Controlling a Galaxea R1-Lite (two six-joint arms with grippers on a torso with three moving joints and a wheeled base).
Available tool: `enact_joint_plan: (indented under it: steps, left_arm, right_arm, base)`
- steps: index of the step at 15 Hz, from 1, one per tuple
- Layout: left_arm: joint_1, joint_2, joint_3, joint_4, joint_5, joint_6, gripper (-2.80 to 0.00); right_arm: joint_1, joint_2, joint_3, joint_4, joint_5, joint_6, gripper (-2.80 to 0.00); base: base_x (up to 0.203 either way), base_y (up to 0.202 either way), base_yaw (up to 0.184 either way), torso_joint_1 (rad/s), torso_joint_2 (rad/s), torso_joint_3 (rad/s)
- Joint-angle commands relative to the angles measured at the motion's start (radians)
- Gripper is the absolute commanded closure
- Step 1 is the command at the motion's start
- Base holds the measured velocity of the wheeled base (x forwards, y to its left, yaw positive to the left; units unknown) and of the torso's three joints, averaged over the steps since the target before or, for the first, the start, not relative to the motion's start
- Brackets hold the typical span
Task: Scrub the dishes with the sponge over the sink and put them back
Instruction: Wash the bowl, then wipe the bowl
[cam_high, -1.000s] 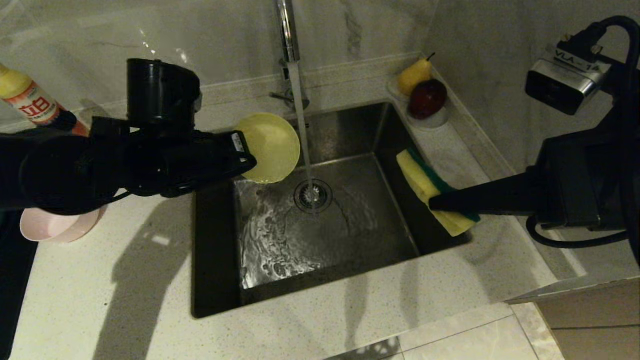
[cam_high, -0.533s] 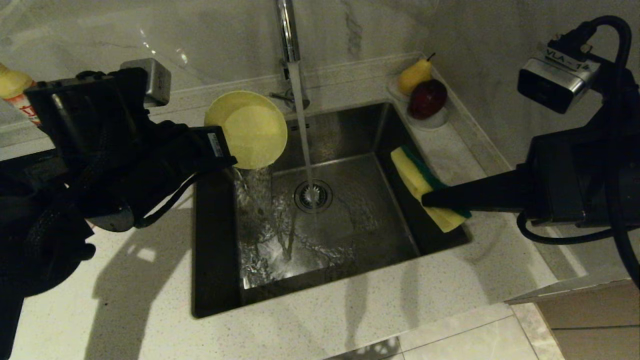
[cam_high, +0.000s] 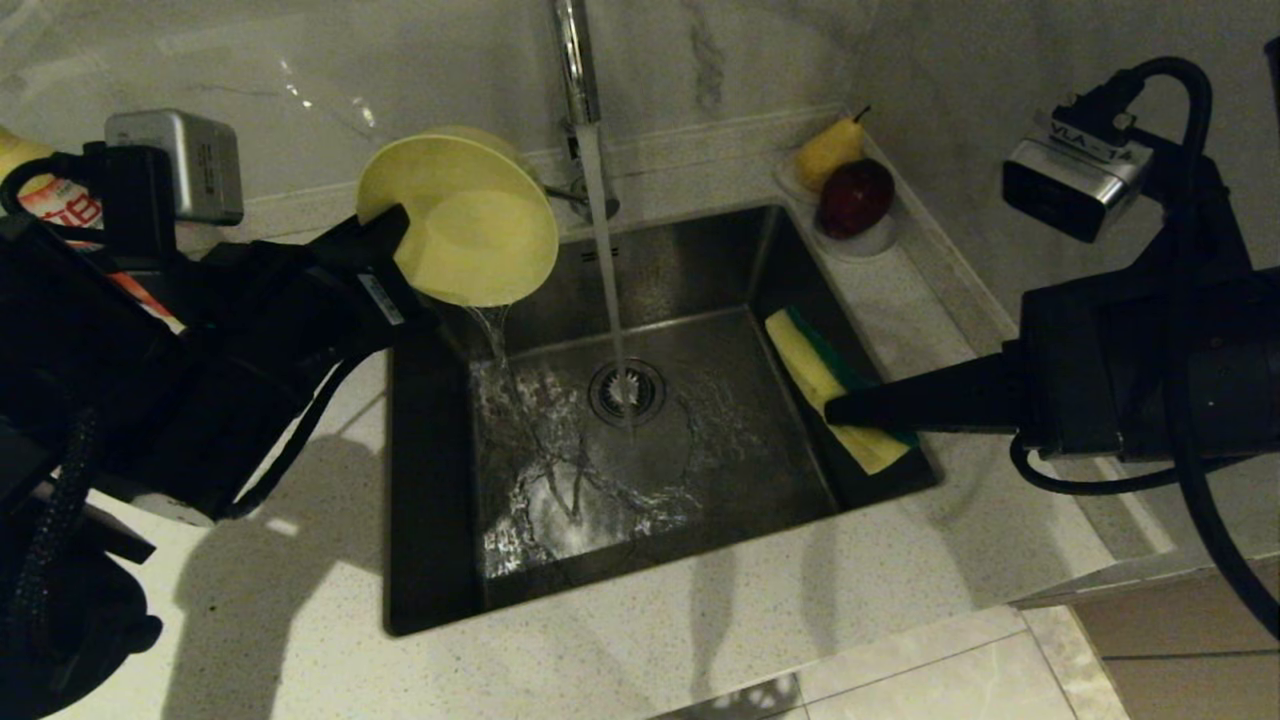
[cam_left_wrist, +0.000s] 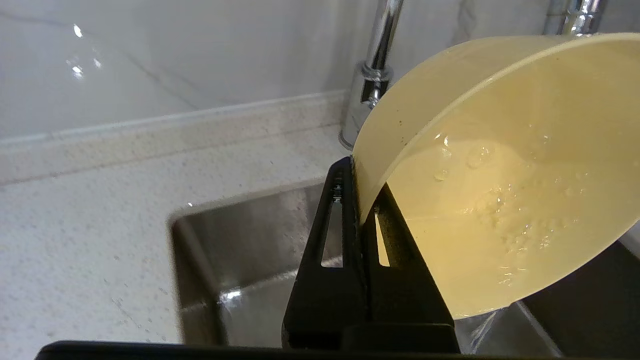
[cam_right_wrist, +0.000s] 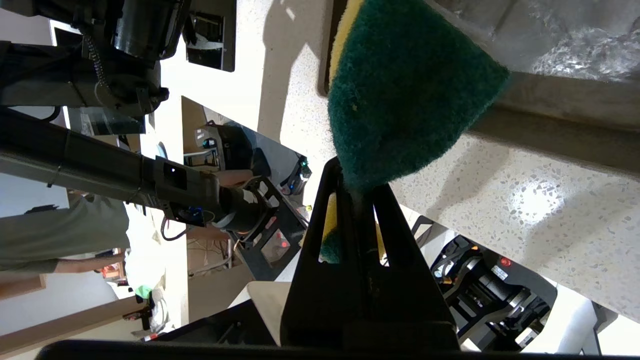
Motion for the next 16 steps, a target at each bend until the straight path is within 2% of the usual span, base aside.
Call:
enact_joint_plan:
  steps: [1, 4, 6, 8, 9, 11, 14, 16]
  left_arm:
    - [-0.002, -0.029, -0.002, 0.035, 0.007, -0.019, 0.00]
    - [-0.027, -0.105, -0.026, 0.327, 0.004, -0.060, 0.00]
    - [-0.055, -0.158, -0.119, 0.624, 0.005, -0.147, 0.00]
    - [-0.083, -0.213, -0.266, 0.956, 0.002, -0.251, 0.00]
    - [-0.098, -0.226, -0.317, 1.042, 0.003, -0.297, 0.00]
    - [-0.165, -0.224, -0.338, 1.085, 0.035, -0.324, 0.00]
    - [-0.245, -0.173, -0.333, 1.078, 0.139, -0.297, 0.00]
    - [-0.290, -0.154, -0.308, 1.061, 0.155, -0.294, 0.00]
  right_arm:
    - [0.035, -0.002, -0.002, 0.002, 0.000, 0.002, 0.00]
    - [0.085, 0.006, -0.029, -0.016, -0.001, -0.001, 0.00]
    - [0.126, 0.030, -0.084, -0.021, -0.003, -0.001, 0.00]
    - [0.150, 0.079, -0.142, -0.020, -0.005, -0.001, 0.00]
    - [0.160, 0.098, -0.168, -0.017, -0.008, -0.001, 0.00]
    - [0.187, 0.130, -0.217, -0.010, -0.011, 0.000, 0.00]
    - [0.221, 0.175, -0.246, -0.014, -0.013, 0.003, 0.00]
    - [0.234, 0.202, -0.279, -0.008, -0.015, 0.003, 0.00]
  base:
    - [0.000, 0.000, 0.000, 0.000, 0.00, 0.000]
    - [0.000, 0.000, 0.000, 0.000, 0.00, 0.000]
    - [0.000, 0.000, 0.000, 0.000, 0.00, 0.000]
    - [0.000, 0.000, 0.000, 0.000, 0.00, 0.000]
    - [0.000, 0.000, 0.000, 0.000, 0.00, 0.000]
    - [0.000, 0.000, 0.000, 0.000, 0.00, 0.000]
    - [0.000, 0.000, 0.000, 0.000, 0.00, 0.000]
    - [0.000, 0.000, 0.000, 0.000, 0.00, 0.000]
